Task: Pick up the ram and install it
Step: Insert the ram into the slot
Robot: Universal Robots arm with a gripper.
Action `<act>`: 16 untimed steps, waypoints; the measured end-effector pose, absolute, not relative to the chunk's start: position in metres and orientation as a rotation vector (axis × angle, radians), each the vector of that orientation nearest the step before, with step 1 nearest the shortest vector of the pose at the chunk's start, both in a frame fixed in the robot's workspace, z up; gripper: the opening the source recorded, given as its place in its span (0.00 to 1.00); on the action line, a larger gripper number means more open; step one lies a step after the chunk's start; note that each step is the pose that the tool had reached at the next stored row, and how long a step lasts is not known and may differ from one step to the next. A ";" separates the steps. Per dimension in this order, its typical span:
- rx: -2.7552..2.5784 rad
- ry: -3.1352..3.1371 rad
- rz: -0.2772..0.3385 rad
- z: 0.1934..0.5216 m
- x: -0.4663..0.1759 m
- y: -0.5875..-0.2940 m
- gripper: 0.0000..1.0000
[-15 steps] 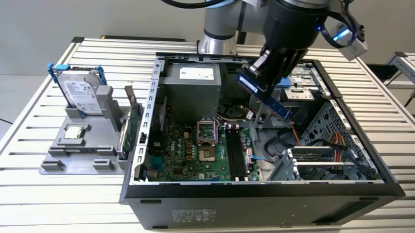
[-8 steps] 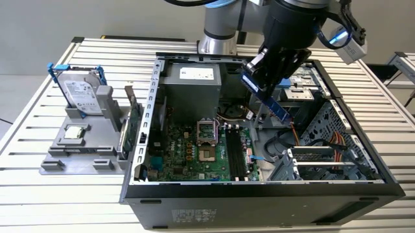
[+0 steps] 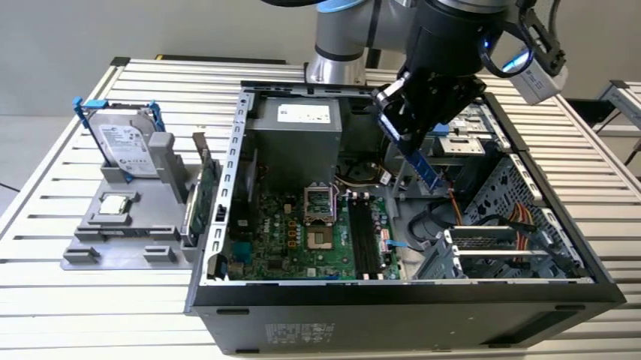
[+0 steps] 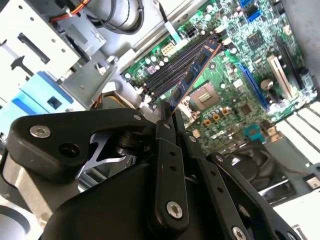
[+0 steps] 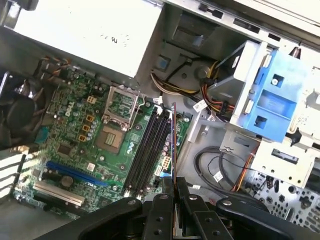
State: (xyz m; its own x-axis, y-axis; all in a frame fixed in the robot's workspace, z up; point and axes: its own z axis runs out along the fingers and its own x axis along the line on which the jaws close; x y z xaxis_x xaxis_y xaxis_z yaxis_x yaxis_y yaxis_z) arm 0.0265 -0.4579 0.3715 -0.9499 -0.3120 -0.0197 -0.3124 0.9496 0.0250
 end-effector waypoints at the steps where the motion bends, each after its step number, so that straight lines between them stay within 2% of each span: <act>1: -0.466 3.091 0.043 0.371 0.026 -0.458 0.00; 16: -0.200 3.117 0.041 0.371 0.026 -0.458 0.00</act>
State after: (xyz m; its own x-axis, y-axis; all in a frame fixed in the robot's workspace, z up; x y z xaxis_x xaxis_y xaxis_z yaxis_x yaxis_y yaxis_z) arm 0.0265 -0.4579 0.3713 -0.9916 -0.1275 -0.0197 -0.1279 0.9915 0.0250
